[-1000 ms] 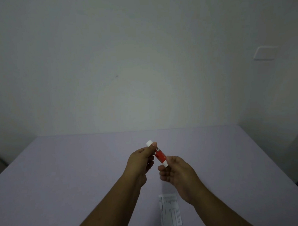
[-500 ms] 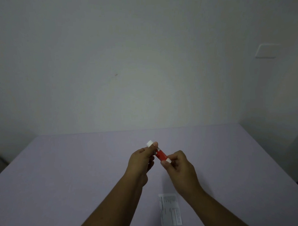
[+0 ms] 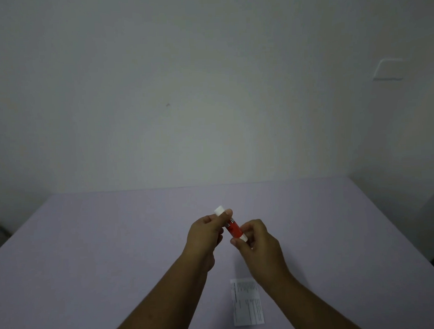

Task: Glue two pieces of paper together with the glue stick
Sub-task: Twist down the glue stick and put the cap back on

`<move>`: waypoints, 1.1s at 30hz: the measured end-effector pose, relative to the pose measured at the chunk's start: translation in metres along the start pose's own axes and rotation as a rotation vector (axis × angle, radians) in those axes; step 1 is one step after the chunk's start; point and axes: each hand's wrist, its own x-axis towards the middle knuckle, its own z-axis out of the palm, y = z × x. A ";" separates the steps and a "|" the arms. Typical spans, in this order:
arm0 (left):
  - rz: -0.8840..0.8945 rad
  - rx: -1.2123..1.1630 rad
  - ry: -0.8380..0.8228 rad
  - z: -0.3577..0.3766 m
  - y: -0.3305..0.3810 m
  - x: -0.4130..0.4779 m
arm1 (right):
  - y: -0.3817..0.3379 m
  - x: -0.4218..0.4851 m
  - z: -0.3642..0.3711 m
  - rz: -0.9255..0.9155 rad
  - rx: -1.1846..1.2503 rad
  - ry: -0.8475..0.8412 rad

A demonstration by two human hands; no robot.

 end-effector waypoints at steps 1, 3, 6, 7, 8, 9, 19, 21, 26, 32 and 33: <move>-0.003 0.011 -0.004 -0.001 -0.001 0.001 | 0.002 0.002 0.002 0.016 0.008 -0.023; -0.016 0.020 -0.039 -0.004 -0.001 0.003 | 0.006 0.007 0.005 0.029 0.014 -0.064; -0.015 0.060 -0.175 -0.013 0.000 0.010 | 0.012 0.017 0.006 0.034 0.020 -0.077; -0.018 0.066 -0.226 -0.017 0.000 0.014 | 0.016 0.021 0.007 0.046 0.027 -0.072; -0.022 0.062 -0.262 -0.022 -0.001 0.020 | 0.020 0.025 0.007 0.060 0.028 -0.064; -0.022 0.040 -0.275 -0.028 -0.003 0.028 | 0.025 0.029 0.008 0.079 0.025 -0.057; 0.041 0.917 -0.060 -0.085 -0.108 0.121 | 0.093 0.031 0.030 0.279 -0.020 -0.125; 0.107 1.079 -0.114 -0.083 -0.125 0.127 | 0.099 0.031 0.034 0.288 -0.033 -0.146; 0.169 1.121 -0.054 -0.080 -0.141 0.132 | 0.102 0.030 0.041 0.302 -0.036 -0.195; -0.071 0.347 0.047 -0.064 -0.118 0.126 | 0.098 0.029 0.043 0.283 -0.094 -0.235; -0.135 0.134 0.005 -0.061 -0.110 0.124 | 0.096 0.030 0.043 0.278 -0.105 -0.244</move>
